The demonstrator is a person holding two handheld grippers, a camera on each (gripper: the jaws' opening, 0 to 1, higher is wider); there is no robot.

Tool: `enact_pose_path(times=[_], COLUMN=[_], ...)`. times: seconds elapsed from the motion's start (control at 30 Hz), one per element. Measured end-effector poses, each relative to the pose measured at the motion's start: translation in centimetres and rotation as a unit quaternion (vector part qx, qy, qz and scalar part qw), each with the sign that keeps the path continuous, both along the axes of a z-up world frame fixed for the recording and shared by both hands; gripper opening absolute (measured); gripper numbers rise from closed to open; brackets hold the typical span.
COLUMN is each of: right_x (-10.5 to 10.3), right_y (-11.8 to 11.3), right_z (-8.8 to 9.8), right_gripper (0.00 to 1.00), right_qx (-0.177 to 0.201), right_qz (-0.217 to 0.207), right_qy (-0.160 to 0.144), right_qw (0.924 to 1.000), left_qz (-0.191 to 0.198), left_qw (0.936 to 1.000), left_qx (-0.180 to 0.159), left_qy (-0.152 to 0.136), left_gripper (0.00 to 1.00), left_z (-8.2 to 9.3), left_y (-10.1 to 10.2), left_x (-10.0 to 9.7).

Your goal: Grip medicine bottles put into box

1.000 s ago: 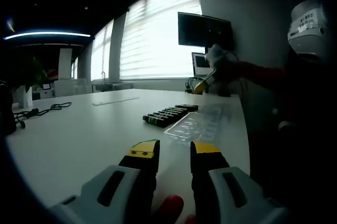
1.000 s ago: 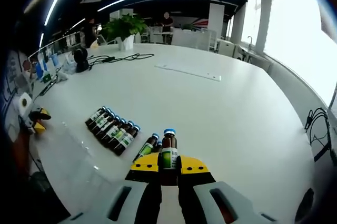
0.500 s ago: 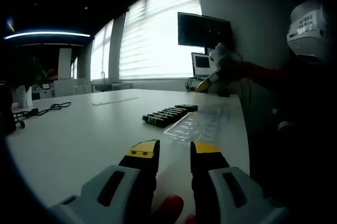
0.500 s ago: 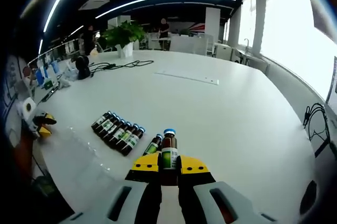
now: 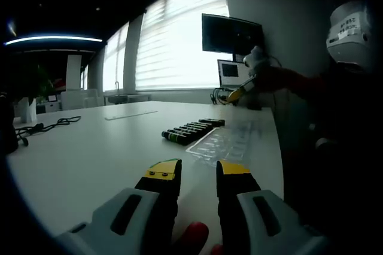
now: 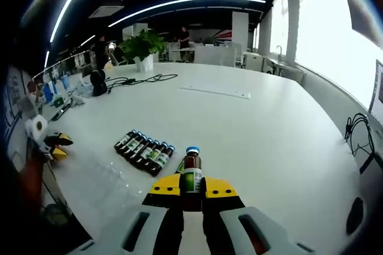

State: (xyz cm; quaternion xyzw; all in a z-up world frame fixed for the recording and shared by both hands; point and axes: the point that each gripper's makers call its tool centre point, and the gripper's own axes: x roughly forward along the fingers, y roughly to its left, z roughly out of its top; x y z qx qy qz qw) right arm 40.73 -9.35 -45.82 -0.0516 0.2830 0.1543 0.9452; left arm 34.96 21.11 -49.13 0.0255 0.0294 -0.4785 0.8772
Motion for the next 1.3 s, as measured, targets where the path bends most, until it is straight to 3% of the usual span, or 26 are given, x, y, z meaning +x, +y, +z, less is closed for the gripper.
enact_pose_path(times=[0.63,0.97,1.3], right_x=[-1.0,-2.6,-4.5], right_y=[0.9,1.1,0.3], right_z=[-0.3,-0.3,-2.2], right_gripper=[0.07,0.07,0.07], right_qx=[0.019,0.036,0.022], right_qz=[-0.003,-0.029,-0.067], right_qy=[-0.006,-0.006,0.007], right_qw=[0.9998,0.9989,0.9975], left_qz=[-0.001,-0.002,-0.002], left_qw=[1.0000,1.0000,1.0000], left_qx=[-0.001,0.000,0.000], left_qy=[0.002,0.001,0.000], left_gripper=[0.18,0.18,0.18], left_z=[0.0,0.0,0.0], left_y=[0.0,0.0,0.0], left_x=[0.0,0.0,0.0])
